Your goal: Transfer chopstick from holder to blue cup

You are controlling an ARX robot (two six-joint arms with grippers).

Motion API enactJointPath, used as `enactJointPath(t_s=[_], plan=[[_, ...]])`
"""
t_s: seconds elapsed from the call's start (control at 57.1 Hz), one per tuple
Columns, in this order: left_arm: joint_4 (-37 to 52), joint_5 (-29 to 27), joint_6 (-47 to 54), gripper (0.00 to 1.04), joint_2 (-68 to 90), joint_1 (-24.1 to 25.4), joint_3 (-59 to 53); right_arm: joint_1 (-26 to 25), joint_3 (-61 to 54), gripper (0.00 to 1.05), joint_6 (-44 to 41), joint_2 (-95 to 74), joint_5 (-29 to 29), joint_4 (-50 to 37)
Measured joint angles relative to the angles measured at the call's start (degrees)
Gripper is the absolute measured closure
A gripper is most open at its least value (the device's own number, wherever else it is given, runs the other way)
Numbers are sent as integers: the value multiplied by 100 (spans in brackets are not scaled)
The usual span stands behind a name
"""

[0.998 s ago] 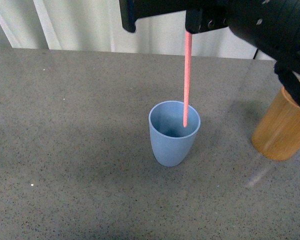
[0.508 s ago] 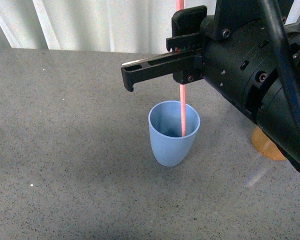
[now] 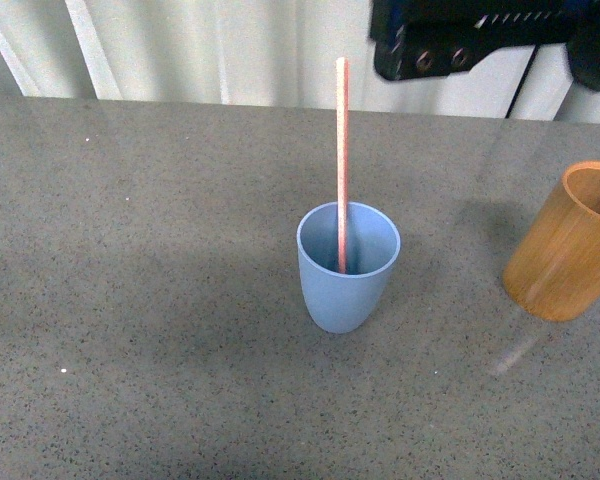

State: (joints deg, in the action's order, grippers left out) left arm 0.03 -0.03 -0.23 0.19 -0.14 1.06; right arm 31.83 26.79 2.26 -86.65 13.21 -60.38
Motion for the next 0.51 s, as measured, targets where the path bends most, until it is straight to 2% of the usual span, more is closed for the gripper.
enactJointPath(t_s=[0.035, 0.28, 0.42, 0.508], plan=[[0, 2, 0, 7, 0, 0, 0, -61, -33, 8, 13, 260, 0, 151], [0, 2, 0, 7, 0, 0, 0, -669, -356, 10, 35, 2142, 7, 1394], [0, 2, 0, 7, 0, 0, 0, -1303, -693, 10, 155, 3552, -70, 2695], [0, 2, 0, 7, 0, 0, 0, -1897, -922, 10, 313, 4636, -109, 4009]])
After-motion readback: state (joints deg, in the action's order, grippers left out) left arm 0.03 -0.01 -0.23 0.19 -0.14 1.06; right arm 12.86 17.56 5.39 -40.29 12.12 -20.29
